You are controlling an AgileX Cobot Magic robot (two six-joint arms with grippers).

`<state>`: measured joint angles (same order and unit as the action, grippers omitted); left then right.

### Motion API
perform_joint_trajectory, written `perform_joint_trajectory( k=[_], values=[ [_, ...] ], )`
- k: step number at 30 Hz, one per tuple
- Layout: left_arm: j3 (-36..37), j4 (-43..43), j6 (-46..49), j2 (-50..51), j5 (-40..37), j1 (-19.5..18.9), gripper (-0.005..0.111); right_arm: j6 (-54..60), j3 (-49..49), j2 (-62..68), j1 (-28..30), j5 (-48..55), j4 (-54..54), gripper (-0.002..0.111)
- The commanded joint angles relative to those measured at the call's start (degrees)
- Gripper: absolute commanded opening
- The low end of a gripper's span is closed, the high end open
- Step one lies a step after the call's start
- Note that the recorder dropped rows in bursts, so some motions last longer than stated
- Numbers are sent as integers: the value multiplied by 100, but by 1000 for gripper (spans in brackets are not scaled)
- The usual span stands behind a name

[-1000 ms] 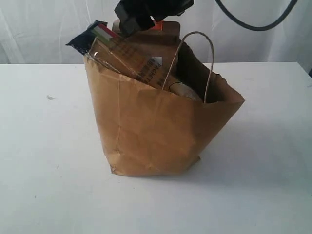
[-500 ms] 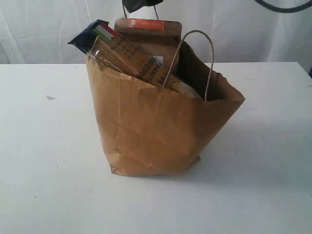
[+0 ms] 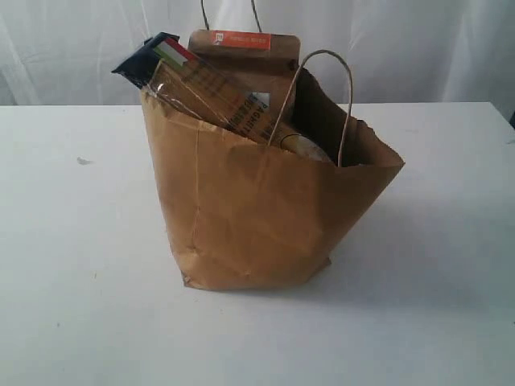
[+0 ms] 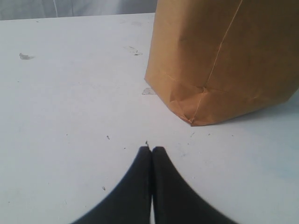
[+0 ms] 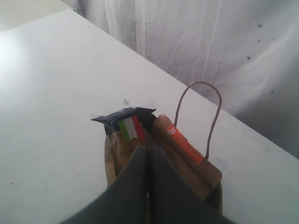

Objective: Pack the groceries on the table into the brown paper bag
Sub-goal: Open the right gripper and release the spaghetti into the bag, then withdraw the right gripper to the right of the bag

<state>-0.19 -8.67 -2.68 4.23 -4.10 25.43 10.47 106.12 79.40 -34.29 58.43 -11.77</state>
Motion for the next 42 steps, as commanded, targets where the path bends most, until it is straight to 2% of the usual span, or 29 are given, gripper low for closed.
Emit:
perform_joint_trajectory(
  k=[1,8,16,25,34,42],
  values=[
    [19,-21,11,-26,-24,-17,0,-49,-186,-426,4,83,-167,0],
    [19,-21,11,-26,-24,-17,0,-49,-1139,-1148,4,-212,-356,0],
    [19,-21,11,-26,-24,-17,0,-24,-2847,-2318,4,-1004,-967,0],
    [19,-21,11,-26,-24,-17,0,-24,-4452,-3179,4,-954,-1556,0],
    [19,-21,11,-26,-24,-17,0,-24,-4736,-3329,4,-839,-1565,0],
    [19,-21,11,-26,-24,-17,0,-280,-4968,-3329,4,-1845,-1543,0]
  ],
)
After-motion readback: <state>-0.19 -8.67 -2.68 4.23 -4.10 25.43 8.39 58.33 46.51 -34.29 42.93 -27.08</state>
